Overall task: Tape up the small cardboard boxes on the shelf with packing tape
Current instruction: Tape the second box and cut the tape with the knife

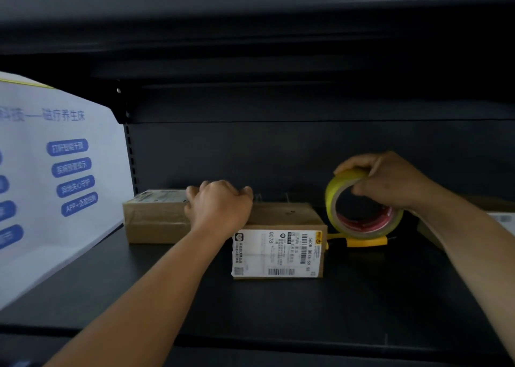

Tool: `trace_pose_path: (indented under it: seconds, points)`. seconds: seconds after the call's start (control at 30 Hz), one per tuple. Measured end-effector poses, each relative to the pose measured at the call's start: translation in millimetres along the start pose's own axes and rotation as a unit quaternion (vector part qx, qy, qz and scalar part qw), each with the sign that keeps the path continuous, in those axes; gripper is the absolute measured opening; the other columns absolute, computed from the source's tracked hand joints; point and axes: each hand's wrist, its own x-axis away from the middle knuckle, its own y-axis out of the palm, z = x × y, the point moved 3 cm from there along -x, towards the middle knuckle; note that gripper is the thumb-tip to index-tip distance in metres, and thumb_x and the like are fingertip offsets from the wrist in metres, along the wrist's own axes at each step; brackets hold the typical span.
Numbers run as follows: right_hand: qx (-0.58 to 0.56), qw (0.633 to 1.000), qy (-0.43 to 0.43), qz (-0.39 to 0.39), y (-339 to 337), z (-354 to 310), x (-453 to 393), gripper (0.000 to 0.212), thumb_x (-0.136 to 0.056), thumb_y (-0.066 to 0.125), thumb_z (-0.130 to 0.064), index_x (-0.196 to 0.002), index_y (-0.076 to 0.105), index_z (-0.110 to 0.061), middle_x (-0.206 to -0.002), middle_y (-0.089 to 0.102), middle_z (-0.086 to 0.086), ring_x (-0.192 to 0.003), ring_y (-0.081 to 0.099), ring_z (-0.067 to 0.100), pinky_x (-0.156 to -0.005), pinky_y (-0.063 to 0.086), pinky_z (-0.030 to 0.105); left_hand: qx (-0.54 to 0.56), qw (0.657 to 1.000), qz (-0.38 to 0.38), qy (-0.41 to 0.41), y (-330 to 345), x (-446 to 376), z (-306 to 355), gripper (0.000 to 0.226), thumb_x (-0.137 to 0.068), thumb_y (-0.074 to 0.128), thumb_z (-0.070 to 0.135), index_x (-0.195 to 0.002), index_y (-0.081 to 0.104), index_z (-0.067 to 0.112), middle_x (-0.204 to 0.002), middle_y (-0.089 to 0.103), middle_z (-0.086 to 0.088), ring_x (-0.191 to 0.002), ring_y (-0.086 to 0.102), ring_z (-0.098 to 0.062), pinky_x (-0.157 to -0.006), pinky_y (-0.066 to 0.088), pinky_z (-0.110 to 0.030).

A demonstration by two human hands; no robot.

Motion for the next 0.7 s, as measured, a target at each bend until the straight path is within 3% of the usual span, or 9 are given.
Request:
trace_pose_path:
  seconds: [0.17, 0.53, 0.7]
  points:
    - [0.021, 1.000, 0.001, -0.012, 3.0, -0.2, 0.2, 0.040, -0.078, 0.063, -0.001, -0.099, 0.065, -0.035, -0.097, 0.059, -0.006, -0.081, 0.056, 0.007, -0.064, 0.046, 0.022, -0.023, 1.000, -0.003, 0.000, 1.6, 2.3, -1.4, 0.043, -0.092, 0.046, 0.045, -0.062, 0.063, 0.018, -0.106, 0.059, -0.006, -0.124, 0.032, -0.033, -0.101, 0.035, -0.047]
    - [0.059, 0.998, 0.004, -0.031, 5.4, -2.0, -0.1, 0.040, -0.079, 0.062, -0.003, -0.102, 0.062, -0.037, -0.087, 0.049, -0.016, -0.075, 0.048, 0.003, -0.059, 0.040, 0.018, -0.038, 0.999, -0.018, -0.009, 0.9, 7.4, -2.0, 0.031, -0.090, 0.048, 0.042, -0.068, 0.059, 0.023, -0.119, 0.050, -0.005, -0.130, 0.026, -0.032, -0.102, 0.031, -0.047]
    - [0.074, 0.996, 0.013, -0.041, 7.9, -0.1, -2.0, 0.042, -0.078, 0.062, -0.003, -0.104, 0.063, -0.037, -0.102, 0.053, -0.006, -0.079, 0.047, 0.005, -0.072, 0.043, 0.027, -0.058, 0.998, -0.019, -0.001, 2.4, 7.9, -2.2, 0.031, -0.090, 0.049, 0.042, -0.069, 0.061, 0.022, -0.117, 0.050, -0.005, -0.131, 0.025, -0.031, -0.101, 0.030, -0.047]
